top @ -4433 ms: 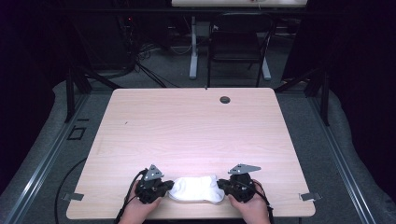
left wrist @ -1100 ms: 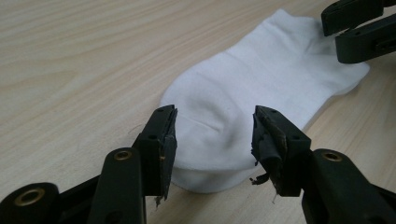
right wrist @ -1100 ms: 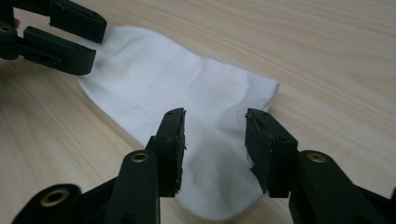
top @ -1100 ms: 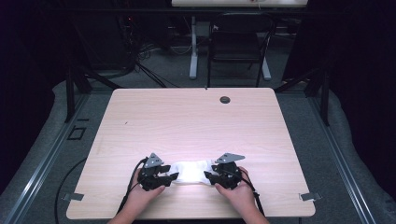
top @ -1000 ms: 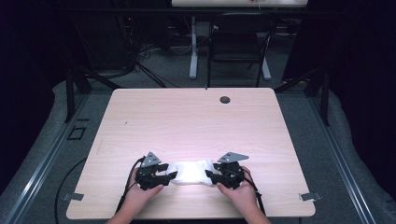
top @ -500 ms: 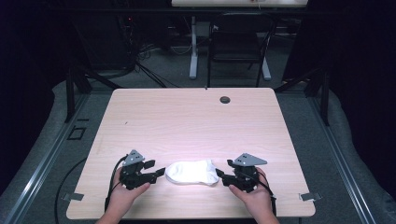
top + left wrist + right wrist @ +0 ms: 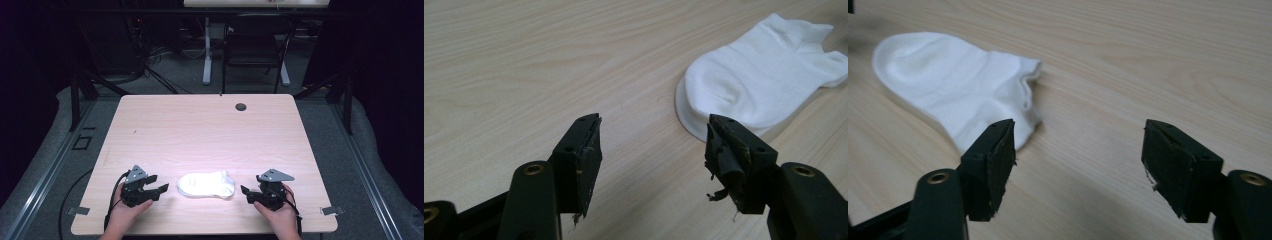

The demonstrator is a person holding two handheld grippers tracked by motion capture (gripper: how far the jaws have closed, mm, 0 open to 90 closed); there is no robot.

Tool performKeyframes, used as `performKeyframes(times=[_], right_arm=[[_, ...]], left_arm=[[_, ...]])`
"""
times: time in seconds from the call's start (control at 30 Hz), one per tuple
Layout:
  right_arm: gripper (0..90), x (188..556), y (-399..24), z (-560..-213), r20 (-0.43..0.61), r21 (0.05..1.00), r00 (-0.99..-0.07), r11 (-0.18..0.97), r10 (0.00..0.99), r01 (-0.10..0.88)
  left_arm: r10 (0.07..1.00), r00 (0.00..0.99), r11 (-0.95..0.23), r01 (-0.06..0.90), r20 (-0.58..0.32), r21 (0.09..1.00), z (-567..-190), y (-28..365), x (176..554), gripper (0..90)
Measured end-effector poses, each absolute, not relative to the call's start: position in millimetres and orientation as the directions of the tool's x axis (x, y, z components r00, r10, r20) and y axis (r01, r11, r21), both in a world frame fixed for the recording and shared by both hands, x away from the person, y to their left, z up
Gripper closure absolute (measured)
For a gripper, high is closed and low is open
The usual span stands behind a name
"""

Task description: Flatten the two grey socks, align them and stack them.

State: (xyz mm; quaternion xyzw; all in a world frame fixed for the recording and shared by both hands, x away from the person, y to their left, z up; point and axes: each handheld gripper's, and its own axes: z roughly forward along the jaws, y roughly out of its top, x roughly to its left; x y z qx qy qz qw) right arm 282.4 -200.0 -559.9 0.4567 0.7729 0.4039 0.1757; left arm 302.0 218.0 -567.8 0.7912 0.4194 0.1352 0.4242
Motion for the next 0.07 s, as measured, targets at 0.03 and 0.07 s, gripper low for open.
performKeyframes(times=[0.03,0.07], right_arm=[[23.7,284.2,-202.0,-561.3,0.092,0.774,-0.504,0.256,0.859,0.578],[22.2,284.7,-203.2,-561.9,0.093,0.769,-0.491,0.251,0.866,0.588]], left_arm=[[0.78,0.61,-0.294,0.553,-0.138,0.78,-568.0,218.5,302.3,39.7],[0.783,0.607,-0.297,0.559,-0.137,0.774,-568.4,218.5,302.9,39.6]])
